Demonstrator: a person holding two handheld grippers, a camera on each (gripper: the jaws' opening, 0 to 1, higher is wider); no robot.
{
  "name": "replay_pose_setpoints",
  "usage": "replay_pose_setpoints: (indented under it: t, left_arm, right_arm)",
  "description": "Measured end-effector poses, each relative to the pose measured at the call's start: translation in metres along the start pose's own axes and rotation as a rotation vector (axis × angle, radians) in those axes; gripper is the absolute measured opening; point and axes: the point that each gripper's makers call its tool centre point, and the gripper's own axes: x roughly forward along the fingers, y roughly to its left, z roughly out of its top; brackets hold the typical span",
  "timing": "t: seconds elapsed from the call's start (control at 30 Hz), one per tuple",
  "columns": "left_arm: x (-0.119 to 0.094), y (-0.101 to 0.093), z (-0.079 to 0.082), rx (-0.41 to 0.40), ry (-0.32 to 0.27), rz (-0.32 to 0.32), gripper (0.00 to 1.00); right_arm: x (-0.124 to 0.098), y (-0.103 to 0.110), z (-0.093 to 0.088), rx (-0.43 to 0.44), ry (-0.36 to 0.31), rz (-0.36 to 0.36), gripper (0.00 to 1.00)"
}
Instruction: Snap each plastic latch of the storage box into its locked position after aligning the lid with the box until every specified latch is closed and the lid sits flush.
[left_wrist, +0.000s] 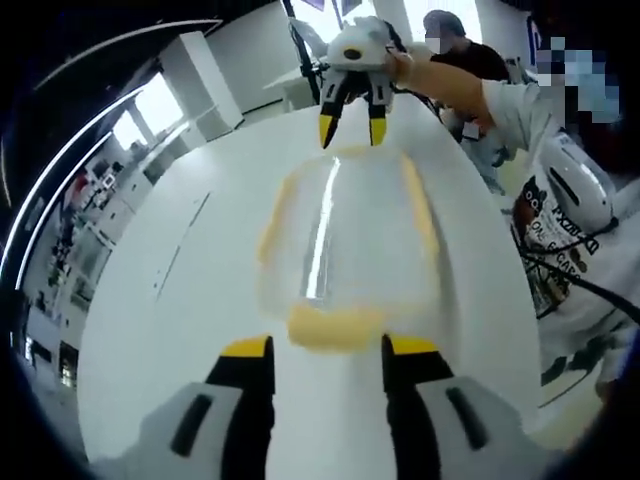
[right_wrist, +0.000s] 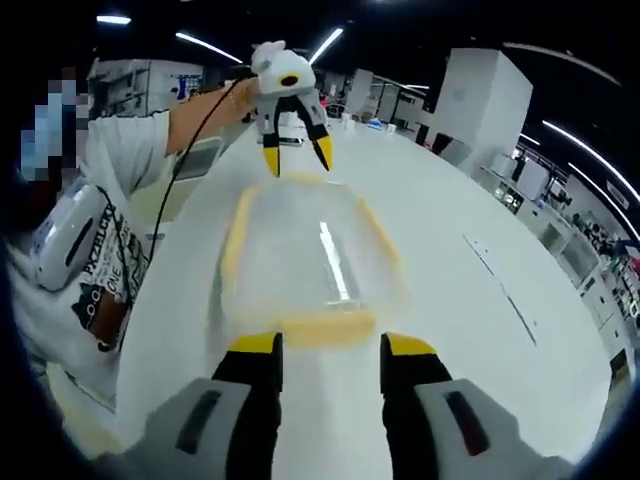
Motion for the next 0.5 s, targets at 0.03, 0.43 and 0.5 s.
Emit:
replay_pose_setpoints:
  t: [0.03,0.43,0.5]
  left_arm:
    - [0.001,0.001,0.001,-0.001,0.001,0.0,0.45]
    - [-0.022,0.002,-0.014,-0.014,0.032,0.015,0.44]
    - [-0.034,0.005,-0.015,-0.026,0.024,0.034,0.43]
  right_arm:
    - [0.0,0.0,-0.001,0.002,-0.001,0.002,0.38]
    - [-0.015,-0.002,-0.016,0.009,-0.004,-0.002,0.38]
    - [-0.02,-0.004,-0.015,0.015,-0.022,-0.012,0.37]
